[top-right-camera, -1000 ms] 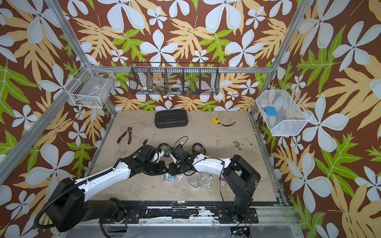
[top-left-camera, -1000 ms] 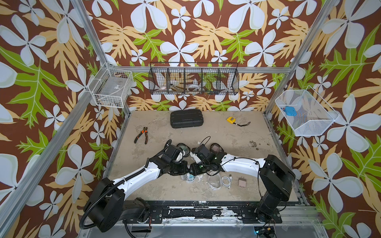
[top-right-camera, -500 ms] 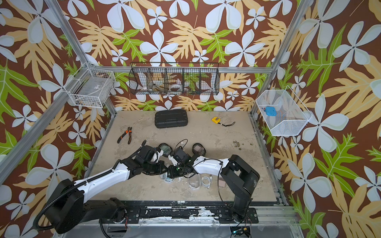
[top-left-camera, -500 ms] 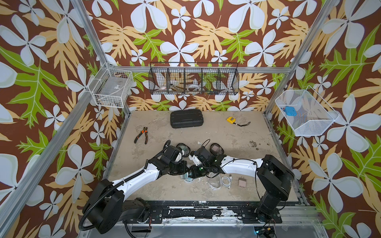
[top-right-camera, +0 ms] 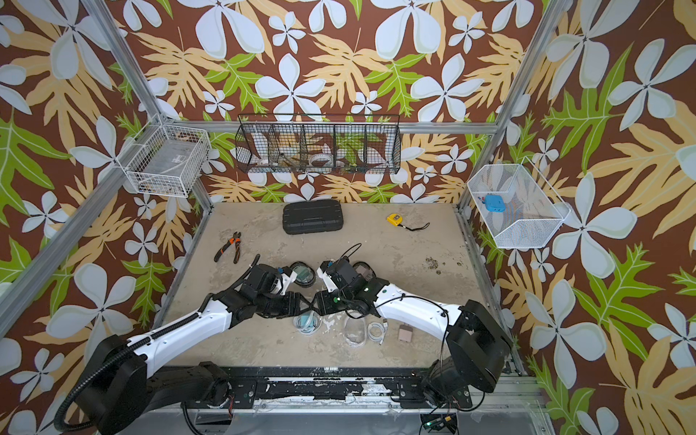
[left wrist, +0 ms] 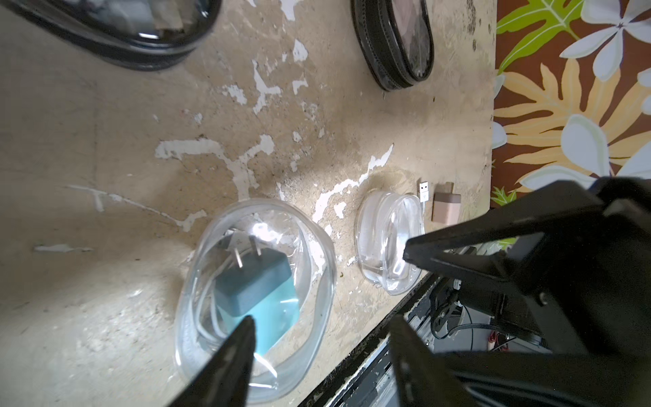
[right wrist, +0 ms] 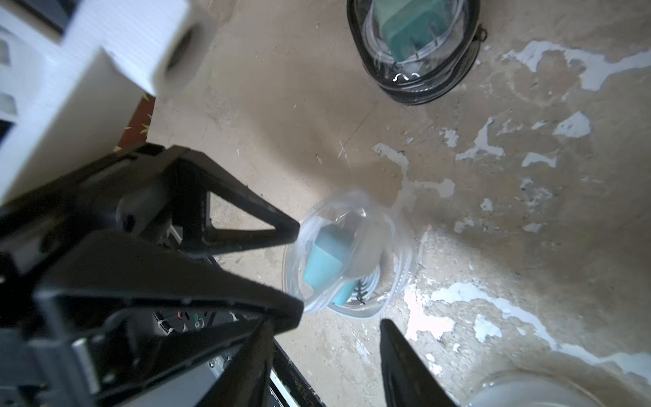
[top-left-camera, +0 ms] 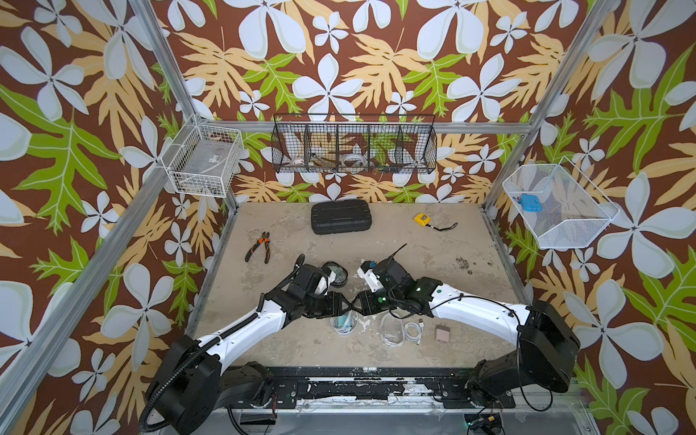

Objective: Pack away charging kits
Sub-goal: Close the storage bag at the center of the board.

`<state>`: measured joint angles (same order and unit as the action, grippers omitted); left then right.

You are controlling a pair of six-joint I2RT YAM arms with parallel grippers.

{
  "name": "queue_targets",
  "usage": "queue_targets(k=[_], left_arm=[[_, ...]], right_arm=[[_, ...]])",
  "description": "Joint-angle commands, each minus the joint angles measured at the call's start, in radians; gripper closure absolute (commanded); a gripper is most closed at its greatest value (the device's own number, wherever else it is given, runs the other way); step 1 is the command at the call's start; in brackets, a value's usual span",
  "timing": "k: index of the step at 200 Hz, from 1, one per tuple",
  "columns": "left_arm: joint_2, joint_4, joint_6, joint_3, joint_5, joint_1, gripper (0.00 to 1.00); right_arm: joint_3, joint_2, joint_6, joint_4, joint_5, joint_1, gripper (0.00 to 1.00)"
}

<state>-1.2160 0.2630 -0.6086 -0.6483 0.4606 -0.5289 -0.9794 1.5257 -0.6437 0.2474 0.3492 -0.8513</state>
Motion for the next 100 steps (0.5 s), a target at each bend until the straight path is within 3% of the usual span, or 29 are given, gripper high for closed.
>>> queue_targets(k=[1,24,51,100], left_arm=[[0.019,0.046,0.048,0.012,-0.062,0.025,0.22],[0.028,0.022,0.055,0.045,-0.108,0.026,0.29],[0.015,-0.008,0.043,0.068,-0.092,0.026,0.49],[0.039,-0.043,0.014,0.115,-0.067,0.027,0.61]], right_arm=[[-0.002,0.048,0.004,-0.008,0.021,-0.001,0.56],[-0.025,0.111,0.001,-0.028,0.047,-0.005,0.59],[-0.042,0.138,0.006,-0.035,0.053,-0.005,0.61],[-0.033,0.159,-0.004,-0.047,0.078,-0.005,0.66]])
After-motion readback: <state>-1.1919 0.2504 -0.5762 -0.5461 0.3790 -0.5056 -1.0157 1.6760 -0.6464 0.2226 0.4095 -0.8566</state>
